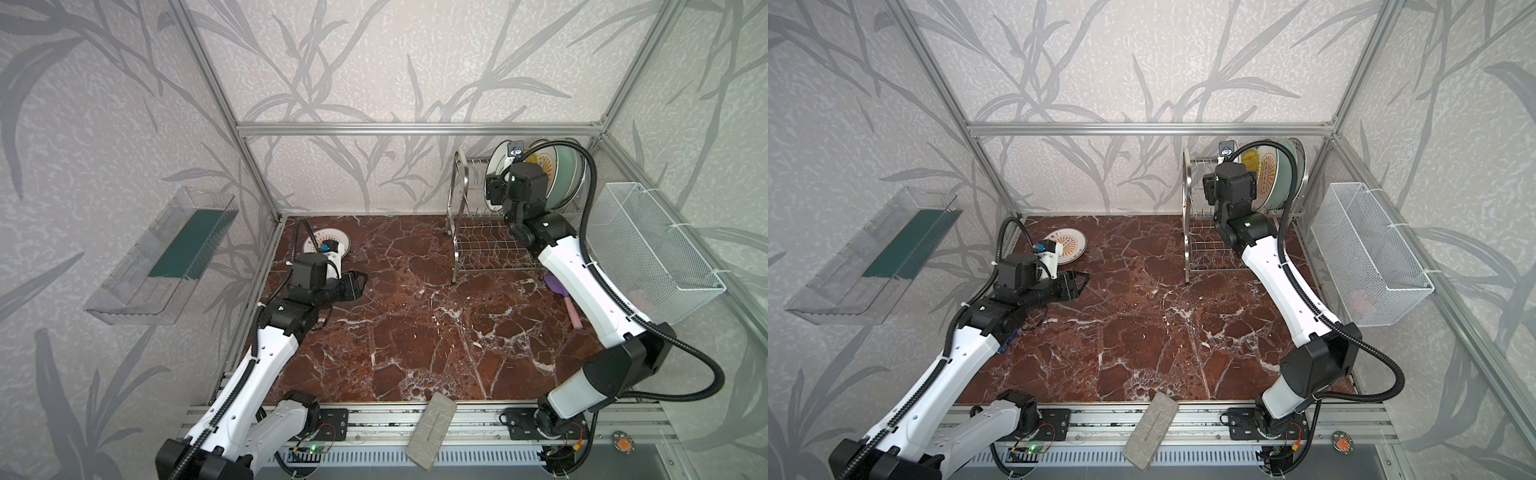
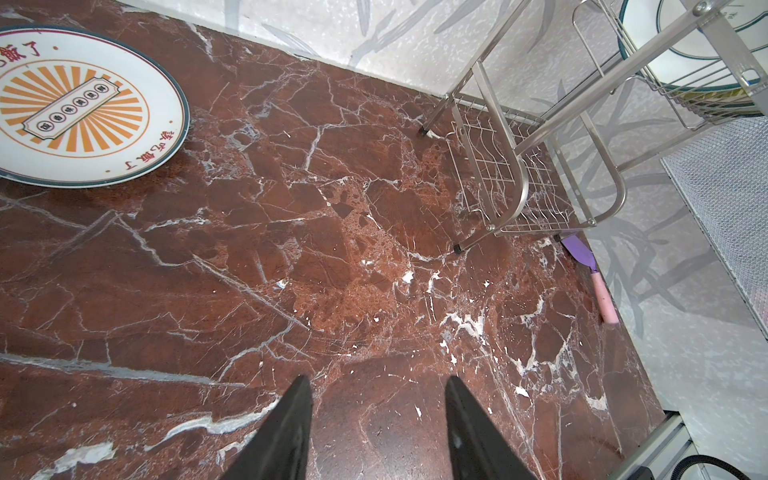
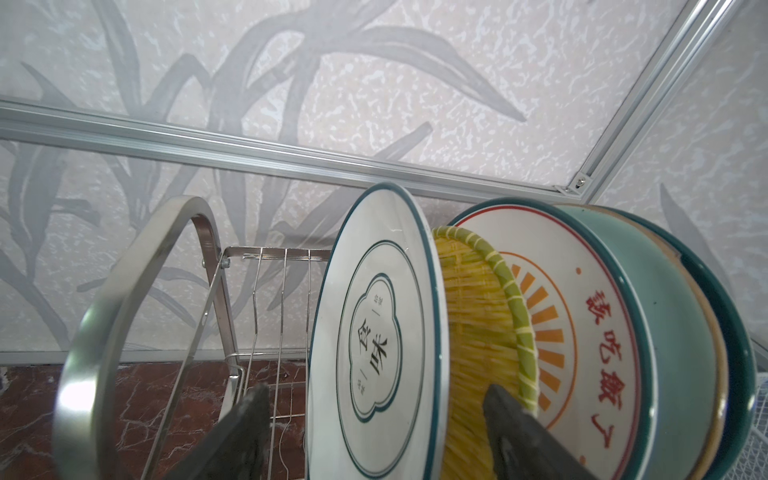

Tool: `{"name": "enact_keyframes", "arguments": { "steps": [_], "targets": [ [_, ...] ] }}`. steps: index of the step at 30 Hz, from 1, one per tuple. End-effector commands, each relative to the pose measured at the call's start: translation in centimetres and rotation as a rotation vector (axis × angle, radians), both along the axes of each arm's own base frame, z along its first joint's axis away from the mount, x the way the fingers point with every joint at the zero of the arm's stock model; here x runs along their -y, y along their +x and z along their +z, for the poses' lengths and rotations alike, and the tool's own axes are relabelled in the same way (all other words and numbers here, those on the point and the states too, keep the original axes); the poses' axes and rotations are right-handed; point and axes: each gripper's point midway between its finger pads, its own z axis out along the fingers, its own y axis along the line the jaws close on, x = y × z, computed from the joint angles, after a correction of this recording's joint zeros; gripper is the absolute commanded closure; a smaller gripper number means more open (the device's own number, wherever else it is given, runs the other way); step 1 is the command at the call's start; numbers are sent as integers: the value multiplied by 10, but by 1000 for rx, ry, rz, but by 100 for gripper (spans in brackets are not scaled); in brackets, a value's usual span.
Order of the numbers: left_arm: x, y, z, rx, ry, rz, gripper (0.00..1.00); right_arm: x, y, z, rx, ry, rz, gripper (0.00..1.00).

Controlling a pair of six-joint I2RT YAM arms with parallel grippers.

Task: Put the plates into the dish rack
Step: 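Open the right gripper and release the white plate in the rack, then withdraw the right gripper from the rack while the left gripper moves toward the sunburst plate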

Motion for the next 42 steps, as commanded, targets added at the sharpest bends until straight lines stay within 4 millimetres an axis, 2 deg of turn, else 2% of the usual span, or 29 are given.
{"name": "enact_keyframes", "arguments": {
  "steps": [1,10,16,23,29,42],
  "targets": [
    [1,-1,0,6,-3,2,50,2,-18,21,37,29,28,17],
    [0,3,-4,-11,5,11,49,4,-49,30,62,133,122,16],
    [-4,6,-9,-28,28,34,49,1,-71,14,34,171,185,18],
    [-7,11,-17,-41,22,66,50,-12,-91,-23,-12,238,292,21],
    [-7,24,-33,-71,6,107,49,-19,-104,-69,-114,300,327,21],
    [-31,42,-68,-112,31,263,49,-23,-135,-154,-253,419,362,22]
  ]
}}
